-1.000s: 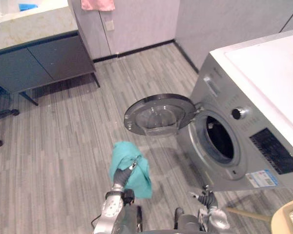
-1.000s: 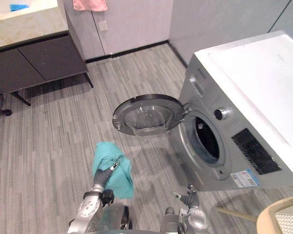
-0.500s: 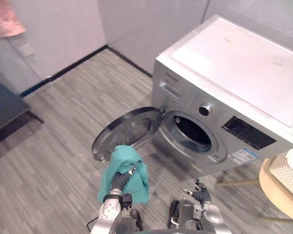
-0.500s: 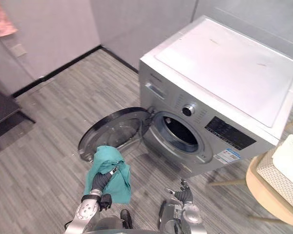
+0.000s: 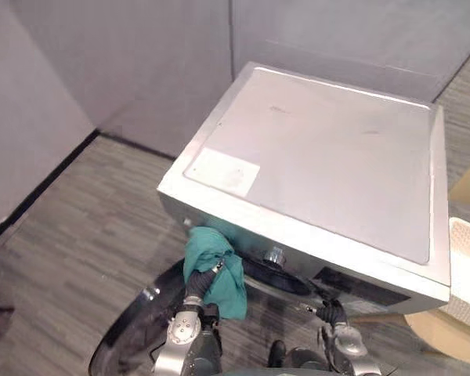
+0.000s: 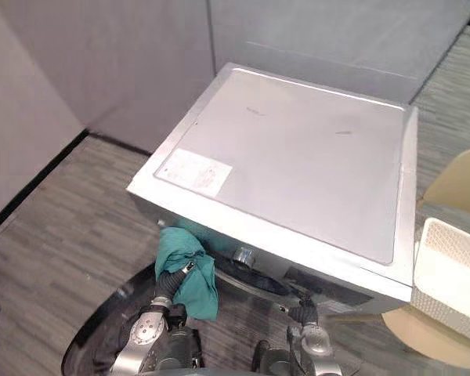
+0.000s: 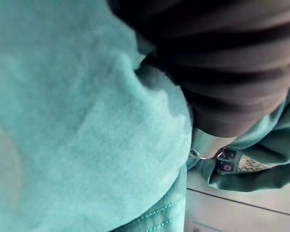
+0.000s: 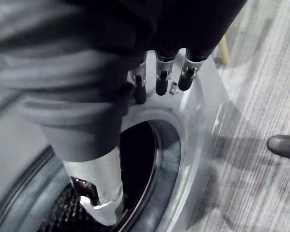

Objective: Pick up the laundry basket with both hands and put the clothes into the washing machine.

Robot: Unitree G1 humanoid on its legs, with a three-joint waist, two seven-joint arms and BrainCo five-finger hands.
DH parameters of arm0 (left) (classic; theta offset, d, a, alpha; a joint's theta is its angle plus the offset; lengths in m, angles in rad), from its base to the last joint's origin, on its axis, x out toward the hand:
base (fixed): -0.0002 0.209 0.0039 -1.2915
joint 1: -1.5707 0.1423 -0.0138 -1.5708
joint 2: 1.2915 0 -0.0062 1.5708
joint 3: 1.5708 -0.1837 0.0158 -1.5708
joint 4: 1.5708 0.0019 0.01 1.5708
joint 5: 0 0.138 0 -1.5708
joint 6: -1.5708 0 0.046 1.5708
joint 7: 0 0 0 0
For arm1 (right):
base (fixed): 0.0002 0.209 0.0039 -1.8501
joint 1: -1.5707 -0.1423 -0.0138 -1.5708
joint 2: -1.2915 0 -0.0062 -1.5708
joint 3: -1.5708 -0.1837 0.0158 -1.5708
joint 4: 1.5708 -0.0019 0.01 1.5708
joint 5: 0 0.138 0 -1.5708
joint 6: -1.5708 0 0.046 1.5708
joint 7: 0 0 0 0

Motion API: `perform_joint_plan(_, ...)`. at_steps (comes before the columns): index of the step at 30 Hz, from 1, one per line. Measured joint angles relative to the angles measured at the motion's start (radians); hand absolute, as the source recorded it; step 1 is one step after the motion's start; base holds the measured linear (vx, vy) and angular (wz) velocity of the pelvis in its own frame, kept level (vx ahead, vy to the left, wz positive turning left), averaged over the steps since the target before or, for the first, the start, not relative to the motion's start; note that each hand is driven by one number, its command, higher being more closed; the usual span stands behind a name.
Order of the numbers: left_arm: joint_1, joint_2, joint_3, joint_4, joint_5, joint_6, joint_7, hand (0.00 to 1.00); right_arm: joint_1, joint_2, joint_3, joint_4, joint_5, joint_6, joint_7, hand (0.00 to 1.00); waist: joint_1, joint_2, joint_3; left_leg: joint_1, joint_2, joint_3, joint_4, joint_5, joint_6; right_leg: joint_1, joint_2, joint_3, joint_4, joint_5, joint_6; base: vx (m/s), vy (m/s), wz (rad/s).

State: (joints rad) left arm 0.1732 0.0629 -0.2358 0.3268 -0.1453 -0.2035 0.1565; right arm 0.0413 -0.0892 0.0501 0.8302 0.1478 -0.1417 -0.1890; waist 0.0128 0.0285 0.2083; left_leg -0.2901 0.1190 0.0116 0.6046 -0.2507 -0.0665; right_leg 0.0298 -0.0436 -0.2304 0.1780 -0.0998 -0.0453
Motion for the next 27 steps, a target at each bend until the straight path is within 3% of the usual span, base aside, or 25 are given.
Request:
perform_joint_plan(1, 0.025, -0.002, -0.002, 0.001, 0.0, -0.001, -0.001, 1.0, 0.004, -0.004, -0.006, 0.009, 0.0, -0.001, -0.013, 0.0, 0.003, 0.022, -0.006, 0.027, -0.013, -0.082, -0.231, 0.141, -0.02, 0.008, 0.018, 0.037, 0.008, -0.017, 0.039, 0.27, 0.308, -0.9)
perform_joint_plan(2, 0.035, 0.005, -0.012, 0.013, 0.0, -0.002, -0.002, 1.0, 0.004, -0.002, -0.015, 0.023, -0.001, 0.0, -0.025, 0.0, 0.0, 0.015, 0.006, 0.031, -0.018, -0.088, -0.229, 0.164, 0.002, 0.018, 0.015, 0.065, 0.006, -0.041, 0.074, 0.24, 0.266, -0.78)
perform_joint_plan(3, 0.039, 0.02, -0.019, 0.029, 0.001, 0.001, 0.0, 1.0, 0.011, -0.004, -0.024, 0.023, -0.002, 0.001, -0.024, 0.0, 0.001, -0.01, 0.0, 0.039, -0.044, -0.078, -0.233, 0.164, 0.002, 0.017, -0.013, 0.085, -0.01, -0.038, 0.083, 0.26, 0.297, -0.42)
perform_joint_plan(4, 0.039, 0.026, -0.018, 0.029, 0.001, 0.001, 0.0, 1.0, 0.01, 0.0, -0.033, 0.023, -0.002, 0.001, -0.027, 0.0, 0.005, -0.018, -0.001, 0.047, -0.058, -0.056, -0.25, 0.164, 0.002, 0.017, -0.035, 0.103, -0.023, -0.029, 0.097, 0.14, 0.164, -0.27)
perform_joint_plan(9, 0.041, 0.058, -0.016, 0.033, 0.0, 0.002, 0.001, 1.0, 0.006, 0.002, -0.009, 0.018, -0.002, 0.003, -0.021, 0.0, 0.003, -0.018, -0.002, 0.092, -0.07, -0.005, -0.288, 0.162, 0.018, 0.017, -0.062, 0.157, -0.056, -0.019, 0.123, -0.02, 0.09, -0.45)
perform_joint_plan(11, 0.038, 0.058, -0.017, 0.034, 0.0, 0.002, 0.001, 1.0, 0.006, 0.003, -0.001, 0.018, -0.002, 0.003, -0.021, 0.0, 0.002, -0.014, -0.003, 0.099, -0.066, 0.003, -0.313, 0.176, 0.032, 0.009, -0.062, 0.17, -0.071, -0.023, 0.126, -0.13, -0.028, -0.29)
perform_joint_plan(14, 0.039, 0.042, -0.029, 0.037, 0.001, 0.004, -0.001, 1.0, 0.02, 0.0, -0.002, 0.018, -0.002, 0.005, -0.022, 0.0, -0.002, -0.008, -0.012, 0.133, -0.063, 0.019, -0.374, 0.199, 0.021, -0.001, -0.061, 0.19, -0.061, -0.027, 0.12, -0.13, -0.022, -0.19)
perform_joint_plan(19, 0.04, 0.031, -0.017, 0.037, 0.001, 0.005, 0.0, 1.0, 0.022, 0.005, 0.001, 0.017, -0.003, 0.013, -0.022, 0.0, 0.002, -0.011, -0.018, 0.128, -0.044, 0.077, -0.375, 0.192, 0.029, -0.059, -0.051, 0.229, -0.04, -0.024, 0.109, -0.09, 0.007, -0.5)
perform_joint_plan(21, 0.038, 0.039, 0.005, 0.037, 0.001, 0.01, 0.003, 1.0, 0.024, 0.007, 0.002, 0.015, -0.003, 0.015, -0.023, 0.0, -0.003, -0.016, -0.018, 0.125, -0.033, 0.098, -0.377, 0.188, 0.033, -0.088, -0.107, 0.083, 0.013, -0.054, 0.052, -0.04, 0.017, -0.32)
perform_joint_plan(22, 0.037, 0.044, 0.005, 0.037, 0.001, 0.01, 0.003, 1.0, 0.028, 0.008, 0.002, 0.014, -0.003, 0.015, -0.023, 0.0, -0.003, -0.021, -0.019, 0.122, -0.034, 0.101, -0.372, 0.187, 0.035, -0.094, -0.117, 0.063, 0.026, -0.059, 0.043, -0.02, 0.016, -0.19)
perform_joint_plan(25, 0.025, 0.05, 0.006, 0.056, 0.0, 0.011, 0.003, 1.0, 0.039, 0.005, 0.001, 0.01, -0.005, 0.015, -0.023, 0.0, -0.002, -0.026, -0.021, 0.105, -0.033, 0.099, -0.325, 0.156, 0.026, -0.102, -0.117, 0.073, 0.053, -0.063, 0.051, 0.01, 0.003, -0.03)
perform_joint_plan(27, 0.025, 0.048, 0.008, 0.062, -0.003, 0.013, 0.006, 1.0, 0.037, 0.011, 0.002, 0.006, -0.005, 0.015, -0.023, 0.0, 0.005, -0.034, -0.03, 0.1, -0.027, 0.09, -0.314, 0.139, 0.017, -0.102, -0.111, 0.074, 0.041, -0.067, 0.083, 0.06, -0.039, -0.14)
